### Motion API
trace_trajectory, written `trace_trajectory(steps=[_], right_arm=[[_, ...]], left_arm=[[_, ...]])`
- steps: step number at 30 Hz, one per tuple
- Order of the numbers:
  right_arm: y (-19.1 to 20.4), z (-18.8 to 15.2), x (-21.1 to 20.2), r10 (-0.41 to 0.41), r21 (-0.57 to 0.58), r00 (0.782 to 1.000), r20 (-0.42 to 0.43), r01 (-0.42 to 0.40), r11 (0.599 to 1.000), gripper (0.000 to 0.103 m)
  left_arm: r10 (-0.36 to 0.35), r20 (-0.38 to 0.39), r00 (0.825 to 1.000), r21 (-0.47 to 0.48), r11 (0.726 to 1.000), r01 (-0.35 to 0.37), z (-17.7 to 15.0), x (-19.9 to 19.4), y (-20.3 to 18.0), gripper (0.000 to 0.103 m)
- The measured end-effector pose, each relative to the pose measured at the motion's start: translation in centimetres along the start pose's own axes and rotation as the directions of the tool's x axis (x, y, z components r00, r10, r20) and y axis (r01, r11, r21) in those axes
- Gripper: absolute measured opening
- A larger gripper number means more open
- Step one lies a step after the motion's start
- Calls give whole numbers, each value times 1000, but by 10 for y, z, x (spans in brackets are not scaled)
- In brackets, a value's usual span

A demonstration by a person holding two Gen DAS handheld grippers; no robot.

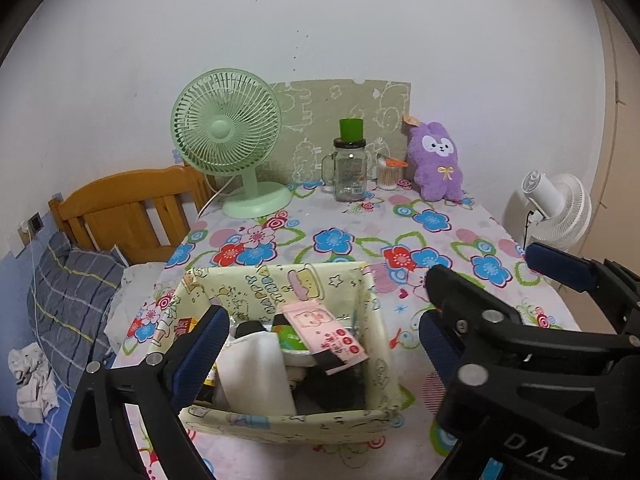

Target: Organize soft objects

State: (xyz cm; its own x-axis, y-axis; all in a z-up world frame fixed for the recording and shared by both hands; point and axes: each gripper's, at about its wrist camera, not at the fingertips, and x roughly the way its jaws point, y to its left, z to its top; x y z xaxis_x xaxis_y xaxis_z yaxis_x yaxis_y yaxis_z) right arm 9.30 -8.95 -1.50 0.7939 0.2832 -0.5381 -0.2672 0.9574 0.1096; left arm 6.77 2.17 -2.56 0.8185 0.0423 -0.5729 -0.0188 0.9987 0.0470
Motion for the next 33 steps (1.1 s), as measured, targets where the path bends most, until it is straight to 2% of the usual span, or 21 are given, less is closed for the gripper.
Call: trace_trajectory(steps=[16, 33], right_arm=[[-51, -3, -58, -126, 62, 989, 80, 121, 991, 90], [-73, -12, -111, -190, 135, 967, 168, 169, 976, 91]], left_arm=[[-23, 56, 998, 25, 999, 22, 11, -28, -33, 102], [-39, 145, 989, 64, 997, 30, 13, -76, -47, 103]])
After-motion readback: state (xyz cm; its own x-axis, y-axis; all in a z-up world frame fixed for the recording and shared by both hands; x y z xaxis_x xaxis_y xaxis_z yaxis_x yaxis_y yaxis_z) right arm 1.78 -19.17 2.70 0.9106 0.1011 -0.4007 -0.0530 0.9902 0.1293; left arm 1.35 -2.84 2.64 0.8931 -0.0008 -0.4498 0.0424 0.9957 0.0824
